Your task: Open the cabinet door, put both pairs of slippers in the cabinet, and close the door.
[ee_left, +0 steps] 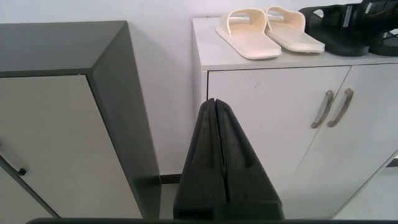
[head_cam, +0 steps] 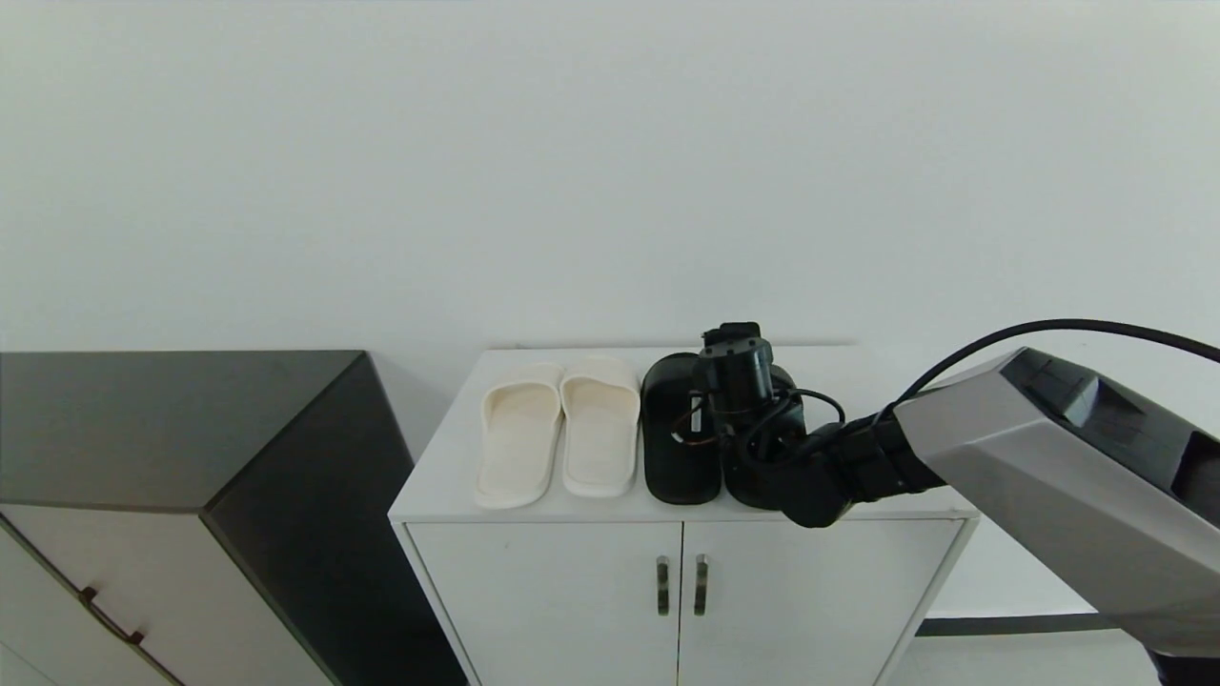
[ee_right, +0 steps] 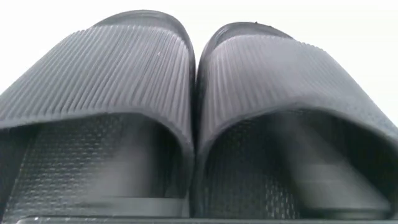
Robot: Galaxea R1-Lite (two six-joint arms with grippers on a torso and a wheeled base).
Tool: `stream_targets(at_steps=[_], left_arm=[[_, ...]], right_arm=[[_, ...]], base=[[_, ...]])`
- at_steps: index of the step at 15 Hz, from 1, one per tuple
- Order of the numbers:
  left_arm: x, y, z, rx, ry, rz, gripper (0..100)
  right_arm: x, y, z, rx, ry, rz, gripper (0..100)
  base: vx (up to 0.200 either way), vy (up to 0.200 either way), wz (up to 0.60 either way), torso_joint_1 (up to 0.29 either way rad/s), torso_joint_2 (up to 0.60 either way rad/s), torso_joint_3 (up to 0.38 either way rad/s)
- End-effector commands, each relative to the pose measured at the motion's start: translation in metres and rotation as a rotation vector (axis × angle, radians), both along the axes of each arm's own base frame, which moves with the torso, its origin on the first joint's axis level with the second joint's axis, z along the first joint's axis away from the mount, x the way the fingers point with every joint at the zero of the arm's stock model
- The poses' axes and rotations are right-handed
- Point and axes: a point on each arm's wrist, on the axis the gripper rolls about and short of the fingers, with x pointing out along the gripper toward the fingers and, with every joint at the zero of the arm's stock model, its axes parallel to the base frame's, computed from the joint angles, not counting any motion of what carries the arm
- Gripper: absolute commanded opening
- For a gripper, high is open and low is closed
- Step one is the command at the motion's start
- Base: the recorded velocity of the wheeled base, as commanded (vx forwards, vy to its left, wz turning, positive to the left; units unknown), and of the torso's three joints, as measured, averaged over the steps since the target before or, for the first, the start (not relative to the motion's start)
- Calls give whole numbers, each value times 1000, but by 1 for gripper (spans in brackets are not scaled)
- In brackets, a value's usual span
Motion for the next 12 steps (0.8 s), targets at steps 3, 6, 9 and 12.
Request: stream_targets(at_steps=[3,6,9,12], left_arm=[[0,0,0,0,1,2,0],[0,0,0,3,1,0,0],[0,0,0,3,1,0,0],[0,0,0,2,1,0,0]], right_arm=[[-4,-3,12,12,-14,-1,0],[-10,-4,20,17,-22,4,0],[-36,-14,37,-3,-18,59,0],[-93,-38,60,-11,-24,279,0]], base=[[0,0,0,0,0,0],[0,0,0,0,0,0],[0,0,0,0,0,0],[0,0,0,0,0,0]])
